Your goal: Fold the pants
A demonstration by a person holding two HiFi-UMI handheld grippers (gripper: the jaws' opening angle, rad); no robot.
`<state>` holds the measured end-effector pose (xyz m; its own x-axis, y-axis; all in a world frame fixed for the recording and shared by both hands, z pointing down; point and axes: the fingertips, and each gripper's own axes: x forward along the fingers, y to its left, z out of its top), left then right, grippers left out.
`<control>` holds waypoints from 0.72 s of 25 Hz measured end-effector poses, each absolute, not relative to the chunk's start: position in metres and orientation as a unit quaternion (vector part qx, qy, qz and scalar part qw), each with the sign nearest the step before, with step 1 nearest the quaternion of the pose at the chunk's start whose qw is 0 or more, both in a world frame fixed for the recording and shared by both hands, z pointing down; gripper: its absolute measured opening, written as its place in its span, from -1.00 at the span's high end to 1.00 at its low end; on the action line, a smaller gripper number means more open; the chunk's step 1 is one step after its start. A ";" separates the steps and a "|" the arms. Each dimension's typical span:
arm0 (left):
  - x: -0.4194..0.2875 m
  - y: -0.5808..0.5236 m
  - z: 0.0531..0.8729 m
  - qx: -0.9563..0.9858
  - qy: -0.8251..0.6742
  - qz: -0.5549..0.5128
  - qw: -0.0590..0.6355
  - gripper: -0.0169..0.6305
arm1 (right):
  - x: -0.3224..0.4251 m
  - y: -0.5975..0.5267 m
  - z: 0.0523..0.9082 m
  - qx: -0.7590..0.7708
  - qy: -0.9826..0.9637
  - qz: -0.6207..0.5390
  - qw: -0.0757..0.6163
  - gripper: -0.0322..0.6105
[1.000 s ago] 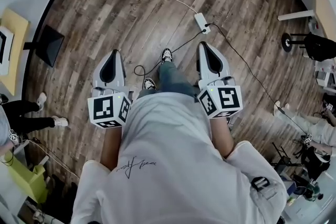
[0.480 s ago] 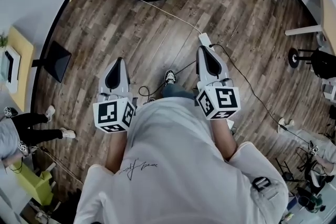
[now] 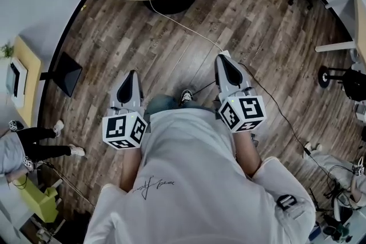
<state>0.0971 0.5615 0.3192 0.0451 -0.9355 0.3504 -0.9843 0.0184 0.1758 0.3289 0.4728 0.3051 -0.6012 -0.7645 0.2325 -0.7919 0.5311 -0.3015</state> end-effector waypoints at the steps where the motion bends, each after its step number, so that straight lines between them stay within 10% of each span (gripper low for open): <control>1: 0.099 0.559 0.319 0.700 -0.685 0.062 0.194 0.87 | 0.326 0.471 0.304 0.431 -0.880 0.196 0.031 0.91; 18: 0.066 0.481 0.338 0.721 -0.650 0.017 0.241 0.87 | 0.258 0.432 0.322 0.370 -0.902 0.213 0.059 0.90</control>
<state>0.0659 0.4812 0.3376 0.1545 -0.9288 0.3370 -0.9448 -0.0392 0.3252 0.2584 0.4323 0.3221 -0.7195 -0.6424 0.2640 -0.6926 0.6355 -0.3412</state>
